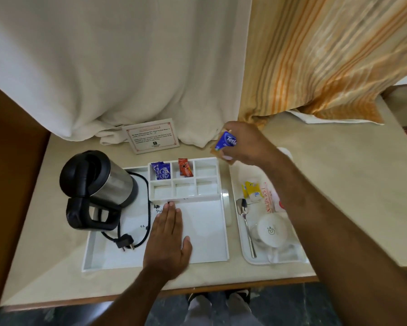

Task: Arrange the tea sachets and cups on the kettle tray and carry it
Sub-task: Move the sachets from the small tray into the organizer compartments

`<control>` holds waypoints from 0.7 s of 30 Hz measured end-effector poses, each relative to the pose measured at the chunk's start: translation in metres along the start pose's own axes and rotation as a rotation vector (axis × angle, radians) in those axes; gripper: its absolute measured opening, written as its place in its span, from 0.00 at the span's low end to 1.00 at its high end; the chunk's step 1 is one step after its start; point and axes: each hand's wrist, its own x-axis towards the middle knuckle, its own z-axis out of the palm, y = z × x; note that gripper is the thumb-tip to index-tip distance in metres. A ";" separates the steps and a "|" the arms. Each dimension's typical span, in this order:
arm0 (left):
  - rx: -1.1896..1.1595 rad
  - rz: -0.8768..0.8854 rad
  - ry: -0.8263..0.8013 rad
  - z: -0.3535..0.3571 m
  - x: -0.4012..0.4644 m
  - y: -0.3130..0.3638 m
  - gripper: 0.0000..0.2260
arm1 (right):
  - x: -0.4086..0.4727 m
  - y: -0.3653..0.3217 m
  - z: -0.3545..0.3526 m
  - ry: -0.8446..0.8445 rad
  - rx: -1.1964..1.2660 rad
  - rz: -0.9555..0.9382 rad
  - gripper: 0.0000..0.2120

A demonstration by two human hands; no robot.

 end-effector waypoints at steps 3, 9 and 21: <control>0.003 0.002 0.002 -0.001 0.001 0.002 0.34 | 0.010 -0.023 0.032 -0.070 -0.221 -0.032 0.08; 0.005 0.000 -0.006 0.001 0.000 0.000 0.34 | 0.017 -0.031 0.076 -0.064 -0.475 0.015 0.07; 0.018 -0.019 -0.010 0.003 0.001 0.000 0.35 | 0.017 -0.001 0.100 0.033 -0.592 -0.063 0.21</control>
